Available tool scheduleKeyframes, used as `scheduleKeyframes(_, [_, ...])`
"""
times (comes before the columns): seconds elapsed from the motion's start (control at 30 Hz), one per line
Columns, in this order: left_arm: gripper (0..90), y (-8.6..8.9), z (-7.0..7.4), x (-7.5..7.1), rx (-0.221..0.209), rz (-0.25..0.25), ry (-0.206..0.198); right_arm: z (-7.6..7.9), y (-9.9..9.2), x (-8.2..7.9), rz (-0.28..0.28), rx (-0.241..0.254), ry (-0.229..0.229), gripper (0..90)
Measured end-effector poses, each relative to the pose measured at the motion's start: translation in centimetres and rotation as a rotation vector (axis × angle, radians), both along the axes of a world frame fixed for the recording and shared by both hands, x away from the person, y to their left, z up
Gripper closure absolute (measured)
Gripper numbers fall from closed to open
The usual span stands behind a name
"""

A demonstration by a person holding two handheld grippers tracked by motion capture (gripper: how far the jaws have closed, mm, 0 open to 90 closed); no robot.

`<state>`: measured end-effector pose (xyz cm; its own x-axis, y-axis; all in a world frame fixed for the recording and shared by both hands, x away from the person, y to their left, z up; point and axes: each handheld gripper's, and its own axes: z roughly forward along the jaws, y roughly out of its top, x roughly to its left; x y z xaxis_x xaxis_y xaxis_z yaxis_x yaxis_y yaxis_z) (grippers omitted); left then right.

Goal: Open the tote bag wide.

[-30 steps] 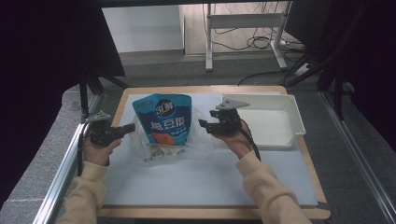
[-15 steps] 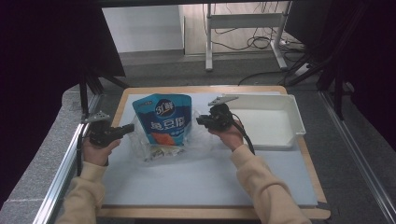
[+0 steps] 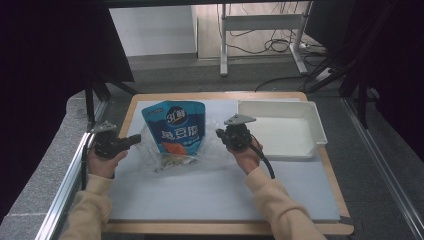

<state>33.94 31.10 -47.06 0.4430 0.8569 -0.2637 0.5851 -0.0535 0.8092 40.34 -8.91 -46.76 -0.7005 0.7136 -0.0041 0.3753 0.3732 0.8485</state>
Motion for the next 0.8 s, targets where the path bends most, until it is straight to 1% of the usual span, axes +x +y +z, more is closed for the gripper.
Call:
scheduleKeyframes(0.07, [90.0, 0.0, -0.2, 0.2, 0.015, 0.006, 0.0, -0.5, 0.3, -0.1, -0.015, -0.003, -0.005, 87.9])
scheduleKeyframes(0.13, [90.0, 0.0, -0.4, 0.4, 0.018, 0.011, 0.002, -1.0, 0.5, -0.1, -0.025, -0.017, -0.015, 87.9])
scheduleKeyframes(0.2, [90.0, 0.0, -0.8, 0.8, 0.025, 0.015, 0.003, -1.5, 0.6, -0.1, -0.035, -0.012, -0.015, 88.0])
scheduleKeyframes(0.27, [90.0, 0.0, -1.3, 1.2, 0.035, 0.019, 0.007, -2.0, 0.7, 0.1, -0.045, -0.018, -0.011, 88.0])
scheduleKeyframes(0.3, [90.0, 0.1, -1.6, 1.4, 0.021, 0.021, 0.01, -2.3, 0.8, 0.1, -0.05, -0.024, -0.008, 88.0])
scheduleKeyframes(0.33, [90.0, 0.3, -2.1, 1.7, 0.016, 0.03, 0.02, -2.6, 0.9, 0.1, -0.055, -0.029, -0.007, 88.0])
scheduleKeyframes(0.43, [90.0, 0.3, -3.3, 2.4, 0.043, 0.046, 0.054, -3.2, 1.4, 0.1, -0.069, -0.054, -0.011, 88.0])
scheduleKeyframes(0.5, [90.0, 0.3, -3.8, 2.8, 0.056, 0.049, 0.064, -3.5, 1.8, 0.0, -0.077, -0.073, -0.016, 87.9])
scheduleKeyframes(0.6, [90.0, 0.1, -4.2, 2.9, 0.058, 0.048, 0.073, -4.1, 2.1, 0.0, -0.075, -0.094, -0.017, 88.0])
scheduleKeyframes(0.7, [90.0, 0.1, -4.4, 2.9, 0.049, 0.049, 0.075, -4.7, 2.1, 0.1, -0.072, -0.099, -0.002, 88.0])
scheduleKeyframes(0.77, [90.0, 0.1, -4.5, 2.8, 0.04, 0.052, 0.073, -5.0, 2.0, 0.1, -0.07, -0.105, -0.001, 88.0])
scheduleKeyframes(0.8, [90.0, 0.1, -4.5, 2.8, 0.042, 0.049, 0.076, -5.1, 2.0, 0.1, -0.071, -0.105, 0.003, 88.1])
